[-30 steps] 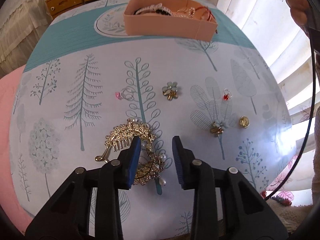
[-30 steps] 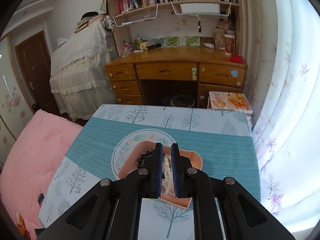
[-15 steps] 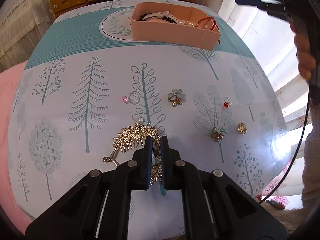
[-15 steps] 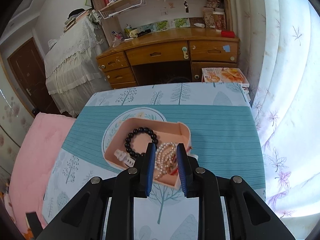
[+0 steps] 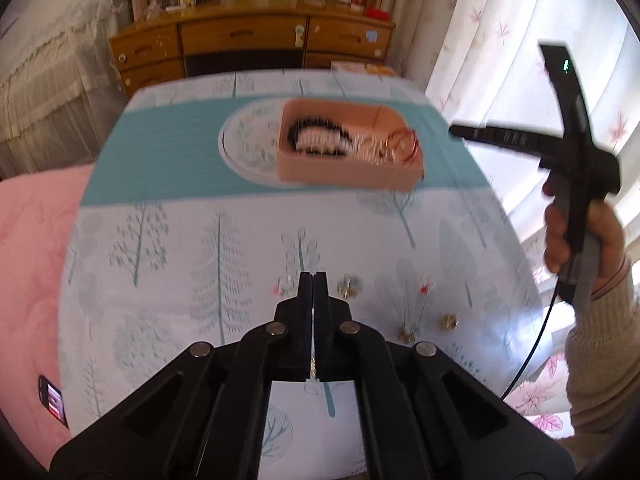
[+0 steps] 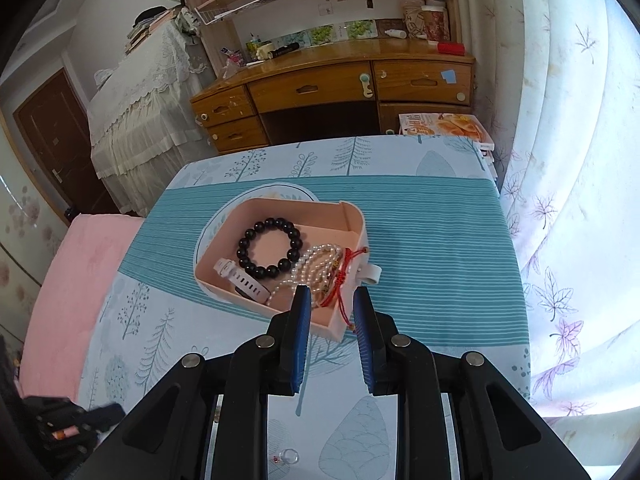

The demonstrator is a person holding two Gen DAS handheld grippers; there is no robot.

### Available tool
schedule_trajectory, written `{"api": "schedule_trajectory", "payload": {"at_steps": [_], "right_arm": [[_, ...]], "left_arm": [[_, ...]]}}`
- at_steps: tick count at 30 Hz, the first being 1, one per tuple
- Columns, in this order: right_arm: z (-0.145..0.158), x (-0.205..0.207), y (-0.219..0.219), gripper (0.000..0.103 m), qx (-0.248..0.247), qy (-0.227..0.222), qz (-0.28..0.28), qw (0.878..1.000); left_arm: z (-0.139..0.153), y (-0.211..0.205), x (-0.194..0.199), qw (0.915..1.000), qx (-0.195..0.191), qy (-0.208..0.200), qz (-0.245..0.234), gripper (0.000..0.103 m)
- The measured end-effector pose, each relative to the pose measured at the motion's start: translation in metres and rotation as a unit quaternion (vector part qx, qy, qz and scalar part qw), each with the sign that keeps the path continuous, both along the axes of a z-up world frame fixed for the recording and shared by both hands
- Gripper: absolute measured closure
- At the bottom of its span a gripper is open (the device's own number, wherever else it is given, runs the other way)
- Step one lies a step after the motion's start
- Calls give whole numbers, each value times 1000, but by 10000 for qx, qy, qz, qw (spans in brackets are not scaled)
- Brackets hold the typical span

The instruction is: Organize jewelry

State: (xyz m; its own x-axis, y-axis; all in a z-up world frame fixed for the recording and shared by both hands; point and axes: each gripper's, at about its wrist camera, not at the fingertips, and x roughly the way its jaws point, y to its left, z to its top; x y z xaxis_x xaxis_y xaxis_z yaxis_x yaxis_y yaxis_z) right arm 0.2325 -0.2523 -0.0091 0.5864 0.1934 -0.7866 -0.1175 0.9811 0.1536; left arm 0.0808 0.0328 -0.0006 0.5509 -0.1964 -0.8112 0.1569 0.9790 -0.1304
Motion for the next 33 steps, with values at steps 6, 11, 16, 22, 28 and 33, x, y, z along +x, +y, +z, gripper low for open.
{"api": "schedule_trajectory", "payload": {"at_steps": [6,11,16,22,28,33], "right_arm": [[-7,6,0,81,8,87,-11,10000],[-10,7,8,81,-69,77,79,9999],[-13,6,14,81,-79,104,146,9998],[-18,3,15,81,-72,104,174,9998],[-22,1,11,81,-16,128,158,9998],[-25,0,4,81,46,135,151,9998]], "left_arm": [[34,-1,16,9995,-208,-167,-159,103],[1,-8,19,9974,-376,583,-173,98],[-38,-10,19,9908,-618,1198,61,64],[-64,-12,23,9853,-642,1499,514,64],[-83,-21,30,9803,-434,1765,768,67],[-92,-28,32,9771,-294,1932,840,72]]}}
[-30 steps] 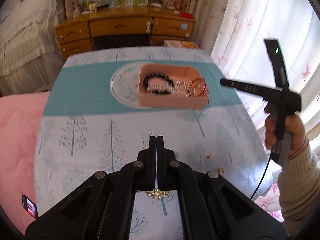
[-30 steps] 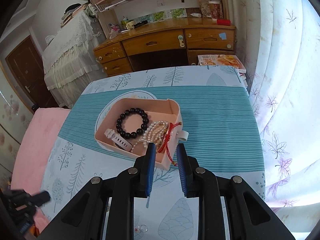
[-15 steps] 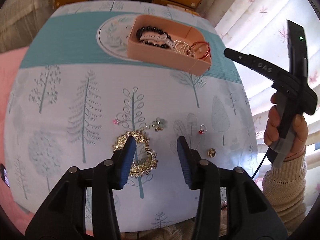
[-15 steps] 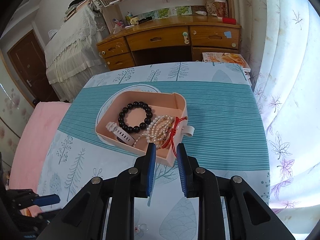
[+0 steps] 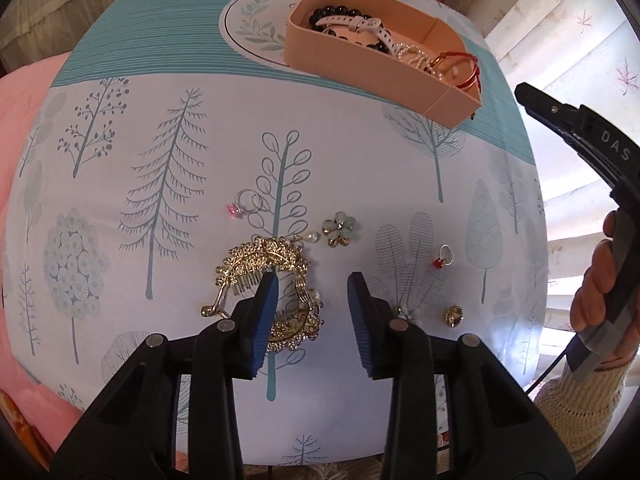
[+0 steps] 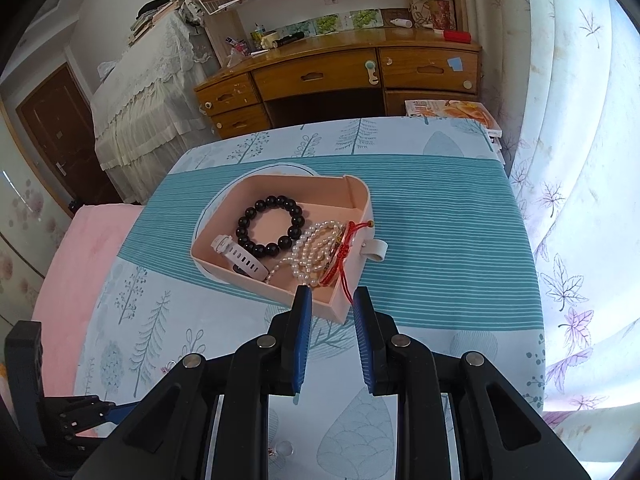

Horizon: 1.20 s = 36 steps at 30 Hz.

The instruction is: Organize jewelry

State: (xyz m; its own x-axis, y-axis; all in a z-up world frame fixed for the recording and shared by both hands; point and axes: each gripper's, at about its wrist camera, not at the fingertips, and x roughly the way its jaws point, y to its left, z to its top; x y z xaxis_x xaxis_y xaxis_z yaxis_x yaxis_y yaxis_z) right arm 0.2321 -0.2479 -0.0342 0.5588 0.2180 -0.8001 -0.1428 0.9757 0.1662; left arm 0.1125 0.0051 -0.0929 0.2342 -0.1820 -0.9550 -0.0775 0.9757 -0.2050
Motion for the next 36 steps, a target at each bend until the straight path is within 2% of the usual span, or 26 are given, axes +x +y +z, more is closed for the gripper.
{"api": "schedule_trajectory", "payload": {"at_steps": [12,14,20,28,33,36], "right_arm": [[-7,-4,-7,81,116,14,-30,9999],[-8,-5,-9,81,134,24,-47,9999],[-14,-5,-16,81,209,85,-97,9997],[-19,8,-17,81,195,189,-310,9992],[-20,29,-16,81,312,320,-430,9981],[-21,44,-13,81,244,398,-546,9974]], "left_arm": [[-20,-7,6,9991,256,295,136,90],[-21,-8,7,9992,272,289,102,96],[-9,-14,6,9993,364,71,-66,96],[55,-9,17,9977,300,-564,-234,96],[108,-4,52,9918,363,-1199,-239,96],[130,0,78,9896,398,-1369,-206,96]]}}
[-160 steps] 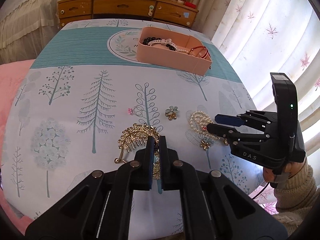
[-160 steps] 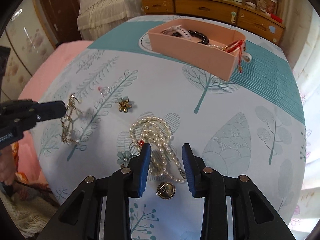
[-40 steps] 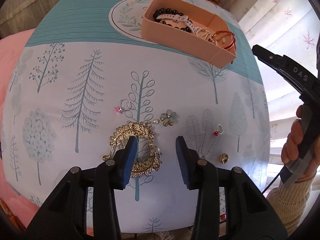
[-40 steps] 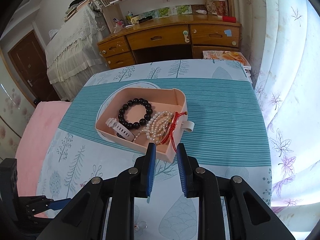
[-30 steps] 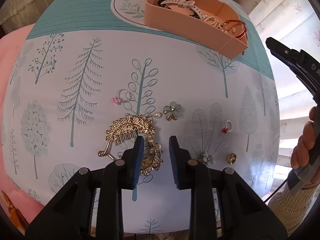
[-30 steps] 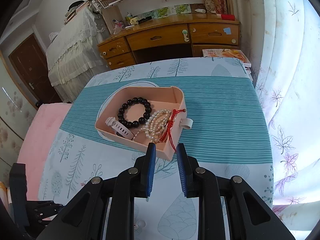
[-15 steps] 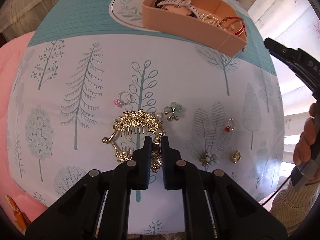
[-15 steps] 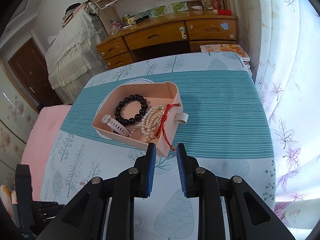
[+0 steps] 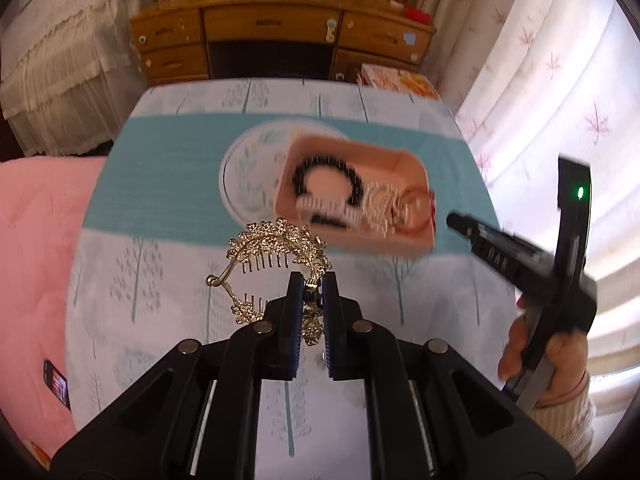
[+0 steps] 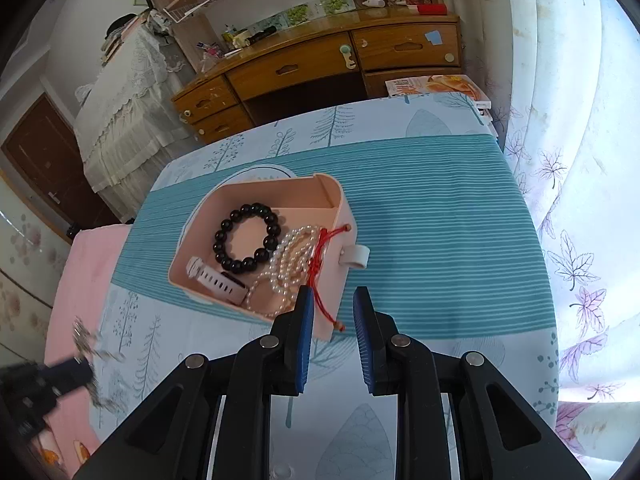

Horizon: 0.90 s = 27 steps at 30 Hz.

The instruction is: Organize jewelry

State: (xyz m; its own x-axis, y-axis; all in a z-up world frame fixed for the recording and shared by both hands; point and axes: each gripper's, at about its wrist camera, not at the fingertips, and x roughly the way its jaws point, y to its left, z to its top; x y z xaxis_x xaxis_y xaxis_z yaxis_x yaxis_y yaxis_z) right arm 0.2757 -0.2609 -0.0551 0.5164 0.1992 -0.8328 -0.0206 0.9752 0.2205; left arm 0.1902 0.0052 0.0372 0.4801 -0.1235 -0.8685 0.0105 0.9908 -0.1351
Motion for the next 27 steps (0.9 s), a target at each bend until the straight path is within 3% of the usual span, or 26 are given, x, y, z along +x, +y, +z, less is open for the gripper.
{"api": "schedule_trajectory", "payload": {"at_steps": [6,14,17,20,27], "right_arm": [[-2,23,-1,81,-202,225,-250,9992],[-17,40,8,81,-343,442,-275,9981],[-18,44,13,82,-379,474,-248,9978],[-18,48,21,82,-391,468,-181,9980],[-16,57,48,82,-654,384,52,9971]], "left_arm": [[10,-10,62,9997,-43,-82,-233,96],[-40,-34,126,9985,107,152,-516,96],[-61,-36,139,9983,169,270,-485,95],[-76,-34,144,9972,-25,404,-621,95],[-76,-13,138,9972,-123,272,-690,94]]}}
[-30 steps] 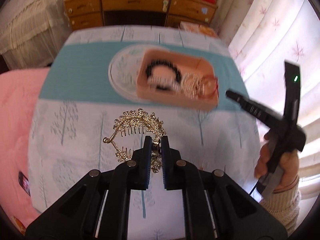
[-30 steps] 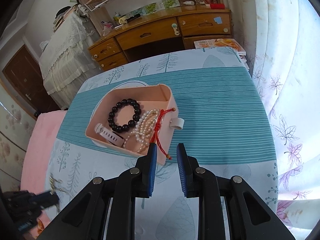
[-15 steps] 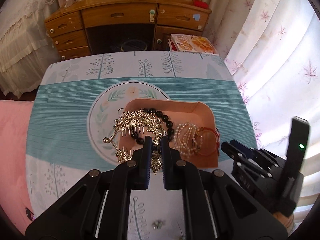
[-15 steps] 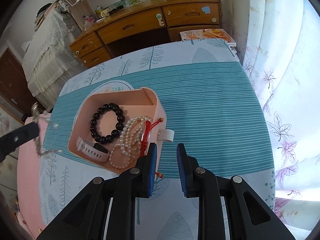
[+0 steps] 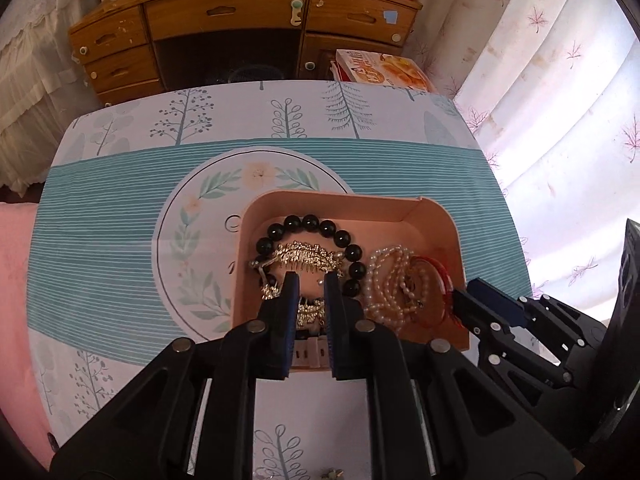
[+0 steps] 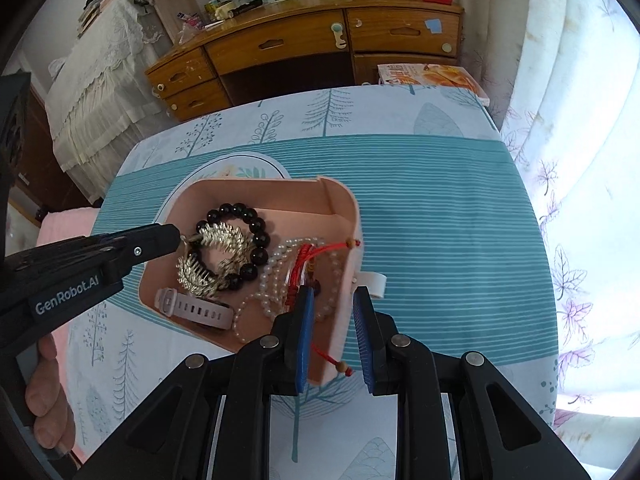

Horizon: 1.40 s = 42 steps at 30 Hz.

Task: Organize jewelry
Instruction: 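Carry the comb into the pink box with left tool and open it, then move left tool to green flower earring while right tool reaches it too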

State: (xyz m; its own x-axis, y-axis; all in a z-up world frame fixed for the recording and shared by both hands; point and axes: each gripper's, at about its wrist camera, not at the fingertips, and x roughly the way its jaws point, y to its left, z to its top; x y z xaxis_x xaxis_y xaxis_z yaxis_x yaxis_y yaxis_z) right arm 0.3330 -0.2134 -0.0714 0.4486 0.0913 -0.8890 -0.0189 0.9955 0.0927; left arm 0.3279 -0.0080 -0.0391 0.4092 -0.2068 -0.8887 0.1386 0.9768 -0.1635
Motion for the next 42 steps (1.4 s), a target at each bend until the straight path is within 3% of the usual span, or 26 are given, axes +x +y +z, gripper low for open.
{"api": "schedule_trajectory", "payload": {"at_steps": [5,16,22,25,30,39,42], "right_arm": [[5,7,30,81,-182,-147,220,9995],[16,15,83,81,23,-207,666,9976],[33,-2,78,81,62,-334,702,9970],[43,-14,71,81,87,-414,705,9966],[63,-45,60,81,140,-562,736,9956],[90,-134,37,81,250,-811,928,9921],[90,-168,30,81,248,-820,1004,9913]], "left_arm": [[3,20,-7,10000,-45,-70,48,94],[2,57,-21,9998,-129,-4,152,94],[10,64,-42,9997,-108,-140,151,74],[16,66,-56,9997,-117,-183,131,73],[26,66,-86,9996,-118,-237,33,71],[42,56,-155,9988,-54,-381,-290,53],[40,50,-179,9983,-76,-356,-460,51]]}}
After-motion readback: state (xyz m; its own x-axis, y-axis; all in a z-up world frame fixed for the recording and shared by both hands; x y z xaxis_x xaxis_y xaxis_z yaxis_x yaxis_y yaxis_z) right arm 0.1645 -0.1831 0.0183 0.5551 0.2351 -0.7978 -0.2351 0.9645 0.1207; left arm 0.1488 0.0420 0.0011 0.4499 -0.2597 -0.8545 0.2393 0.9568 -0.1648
